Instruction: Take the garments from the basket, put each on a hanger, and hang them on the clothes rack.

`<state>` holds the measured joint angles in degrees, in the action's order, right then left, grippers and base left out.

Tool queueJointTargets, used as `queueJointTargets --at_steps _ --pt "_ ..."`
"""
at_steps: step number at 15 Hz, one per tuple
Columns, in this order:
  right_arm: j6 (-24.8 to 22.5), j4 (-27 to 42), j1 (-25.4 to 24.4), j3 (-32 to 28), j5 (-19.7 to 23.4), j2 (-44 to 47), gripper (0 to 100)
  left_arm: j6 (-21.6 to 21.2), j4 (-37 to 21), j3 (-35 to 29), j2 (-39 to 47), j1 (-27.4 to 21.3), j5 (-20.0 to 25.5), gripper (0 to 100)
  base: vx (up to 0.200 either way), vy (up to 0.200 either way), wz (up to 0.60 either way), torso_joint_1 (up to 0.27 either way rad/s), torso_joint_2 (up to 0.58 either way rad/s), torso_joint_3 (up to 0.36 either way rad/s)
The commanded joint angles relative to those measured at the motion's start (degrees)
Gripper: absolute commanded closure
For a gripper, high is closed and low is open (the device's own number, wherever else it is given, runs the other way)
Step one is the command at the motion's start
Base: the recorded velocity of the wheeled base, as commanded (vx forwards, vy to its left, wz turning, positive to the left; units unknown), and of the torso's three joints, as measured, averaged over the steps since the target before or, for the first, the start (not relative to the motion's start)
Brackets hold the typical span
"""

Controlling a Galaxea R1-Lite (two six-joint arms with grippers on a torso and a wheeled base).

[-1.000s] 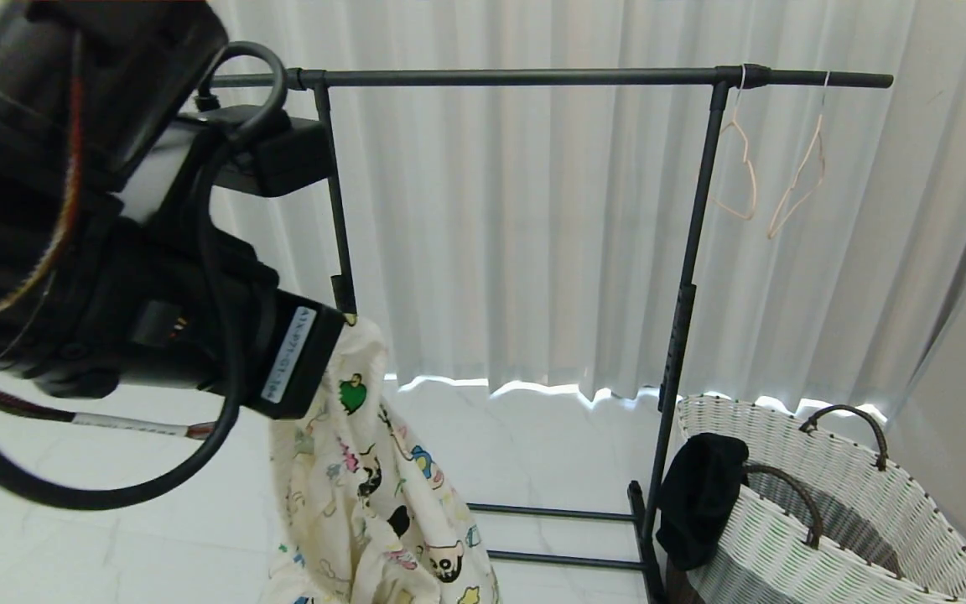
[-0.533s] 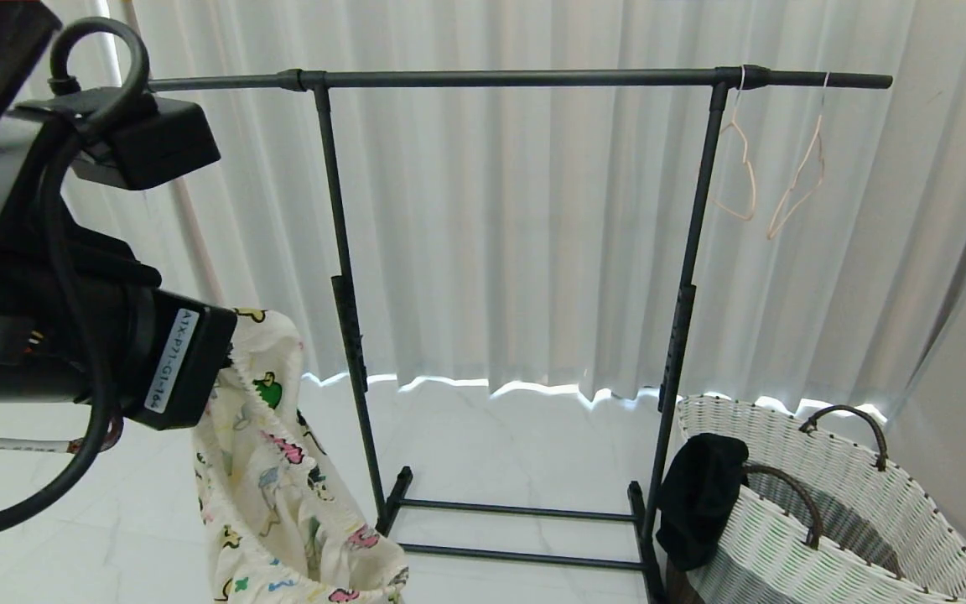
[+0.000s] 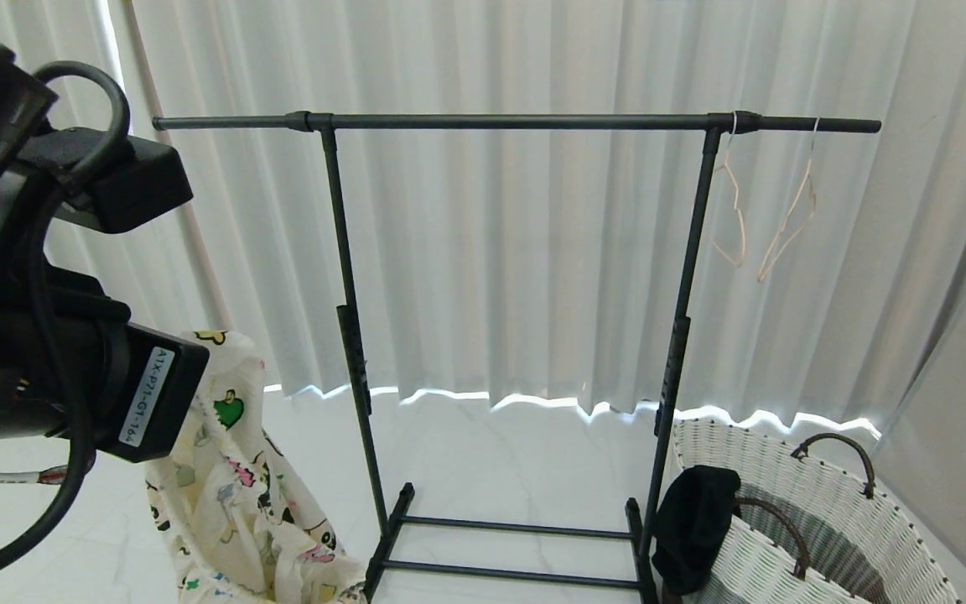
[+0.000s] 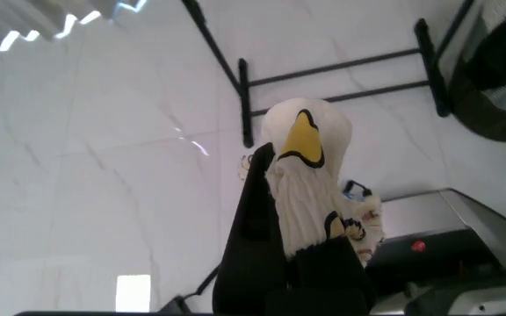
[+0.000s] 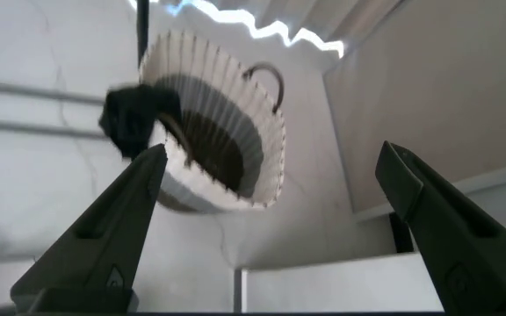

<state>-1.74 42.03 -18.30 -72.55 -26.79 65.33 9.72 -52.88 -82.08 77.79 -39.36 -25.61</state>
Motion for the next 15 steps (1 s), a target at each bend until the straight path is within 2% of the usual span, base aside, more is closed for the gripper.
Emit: queueJointTargets --at_steps 1,7,15 --pt "-0.01 -1.16 0.81 -0.67 0.16 1.91 0 0.04 -0.03 0.17 -0.18 -0.01 -0.93 100 0.000 0.000 0.00 0.178 -0.47 -0.286" --pt "-0.01 -5.38 4.24 -1.28 0.34 4.02 0 0.04 -0.03 0.08 -0.27 0.96 -1.37 100 0.000 0.000 0.00 0.194 -0.48 -0.276" --pt "-0.10 -5.56 5.82 -1.19 0.34 4.28 0 0.04 -0.03 -0.10 -0.27 0.96 -1.46 100 0.000 0.000 0.00 0.228 -0.51 -0.280"
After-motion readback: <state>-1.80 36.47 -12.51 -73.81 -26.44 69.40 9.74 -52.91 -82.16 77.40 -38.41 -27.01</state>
